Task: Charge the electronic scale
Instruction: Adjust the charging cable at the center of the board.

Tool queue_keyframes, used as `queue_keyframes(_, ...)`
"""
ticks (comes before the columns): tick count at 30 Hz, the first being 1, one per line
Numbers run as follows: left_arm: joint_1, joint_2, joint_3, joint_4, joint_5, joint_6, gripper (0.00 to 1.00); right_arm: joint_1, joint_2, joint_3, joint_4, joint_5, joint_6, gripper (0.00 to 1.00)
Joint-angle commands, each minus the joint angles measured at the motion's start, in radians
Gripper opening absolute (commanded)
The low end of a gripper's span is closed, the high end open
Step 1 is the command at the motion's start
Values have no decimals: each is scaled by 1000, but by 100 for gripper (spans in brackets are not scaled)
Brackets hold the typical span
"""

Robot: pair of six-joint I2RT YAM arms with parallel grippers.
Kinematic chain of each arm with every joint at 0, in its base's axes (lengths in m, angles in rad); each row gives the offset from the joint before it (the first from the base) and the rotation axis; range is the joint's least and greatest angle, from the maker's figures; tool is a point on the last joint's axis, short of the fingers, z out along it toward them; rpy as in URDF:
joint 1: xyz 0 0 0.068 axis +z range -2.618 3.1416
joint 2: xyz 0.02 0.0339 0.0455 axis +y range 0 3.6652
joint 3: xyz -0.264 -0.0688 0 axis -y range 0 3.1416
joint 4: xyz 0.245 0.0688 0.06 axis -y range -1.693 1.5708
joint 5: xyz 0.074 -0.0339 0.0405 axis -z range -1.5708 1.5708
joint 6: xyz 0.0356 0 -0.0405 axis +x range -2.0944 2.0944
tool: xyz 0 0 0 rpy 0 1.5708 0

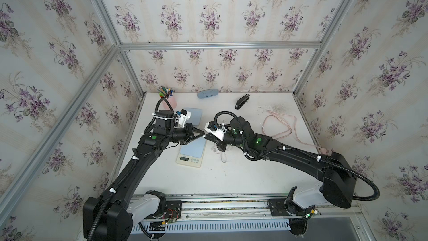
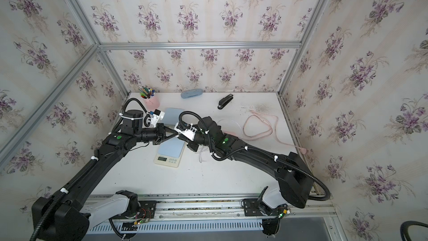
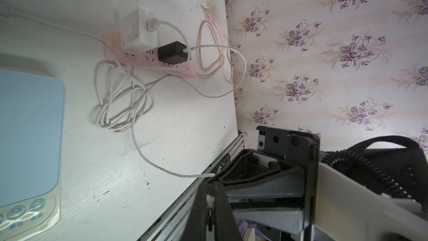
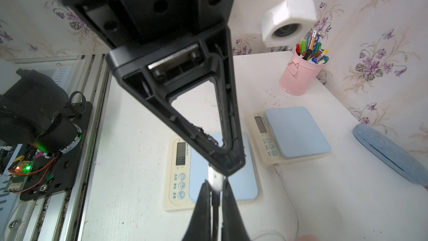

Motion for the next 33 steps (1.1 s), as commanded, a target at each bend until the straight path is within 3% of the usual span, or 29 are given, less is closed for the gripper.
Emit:
queue_keyframes(1,-2,-2,6,24,75,1,1,0,18,24,-38,-2,-12,0)
queue_keyframes(3,-1,-2,9,23,79,6,1,0,29,36,-45,-3,-6,0)
queue_keyframes(6,-1,-2,14,20,79,10,1,-1,32,42,-55,24,7,13)
queue_keyframes(8,-1,-1,16,16,77,13,1,-7,25,42,-61,29,17,14)
queue_keyframes(12,-2,8,21,14,82,14,1,-29,12,40,-72,-19,31,11)
queue_keyframes(14,-2,12,25,14,82,15,1,-31,9,42,-80,-28,27,1)
queue_keyframes(22,-1,40,50,-8,83,37,2,-33,-1,73,-109,-67,36,0)
queue_keyframes(24,-1,46,63,-29,75,53,20,-34,-3,72,-116,-69,27,0)
queue_keyframes(26,1,47,89,-92,43,104,47,-34,3,69,-131,-29,32,0)
queue_keyframes(28,10,44,117,-172,-4,173,63,-35,17,70,-169,13,30,0)
queue_keyframes(31,43,31,134,-268,-87,270,68,-34,43,62,-243,72,28,0)
queue_keyframes(33,62,23,128,-311,-201,325,69,-32,53,47,-287,120,41,0)
